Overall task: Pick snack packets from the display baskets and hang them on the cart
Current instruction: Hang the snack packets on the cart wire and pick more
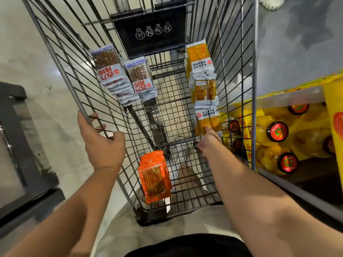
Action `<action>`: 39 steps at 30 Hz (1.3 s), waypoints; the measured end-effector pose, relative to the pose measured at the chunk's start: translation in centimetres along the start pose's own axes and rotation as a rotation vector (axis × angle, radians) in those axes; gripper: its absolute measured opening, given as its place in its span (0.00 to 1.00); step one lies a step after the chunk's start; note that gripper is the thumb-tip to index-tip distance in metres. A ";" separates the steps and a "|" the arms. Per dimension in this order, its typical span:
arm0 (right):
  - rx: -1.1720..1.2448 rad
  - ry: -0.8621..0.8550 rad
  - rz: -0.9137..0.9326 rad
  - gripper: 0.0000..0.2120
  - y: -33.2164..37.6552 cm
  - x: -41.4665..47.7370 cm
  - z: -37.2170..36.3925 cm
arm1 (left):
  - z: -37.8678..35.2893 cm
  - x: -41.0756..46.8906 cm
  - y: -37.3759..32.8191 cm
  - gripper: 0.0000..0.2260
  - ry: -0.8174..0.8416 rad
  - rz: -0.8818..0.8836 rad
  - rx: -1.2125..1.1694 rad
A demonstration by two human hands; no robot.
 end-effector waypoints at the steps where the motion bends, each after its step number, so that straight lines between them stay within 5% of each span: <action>1: -0.023 0.006 0.023 0.22 0.1 -0.2 0.3 | 0.0 0.0 0.0 0.40 0.004 0.002 -0.004; 9: -0.203 0.077 0.107 0.08 -1.9 -2.9 2.7 | 0.3 -0.4 -0.7 0.40 0.007 0.049 -0.006; 14: -0.406 0.055 0.417 0.04 -2.3 -9.3 2.3 | 1.1 -0.2 -1.5 0.42 0.094 0.057 -0.014; 22: -0.963 -0.111 0.752 0.19 -7.2 -25.3 4.0 | 6.1 -1.0 -2.3 0.47 0.517 0.109 0.207; 27: -1.011 -0.223 0.851 0.18 -11.1 -32.5 7.7 | 10.8 -5.3 -7.1 0.36 0.517 -0.197 0.260; 39: -0.582 -0.466 0.962 0.13 -21.0 -44.6 22.4 | 9.4 -27.0 -22.2 0.21 0.934 -1.085 0.394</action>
Point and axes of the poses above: each hand's wrist, its own x-axis towards the middle knuckle, its own z-axis out of the back of the hand, y = z × x, the point moved 4 cm from there along x, towards the middle knuckle, and after that the axes turned 11 degrees about y, right-handed, at the moved point
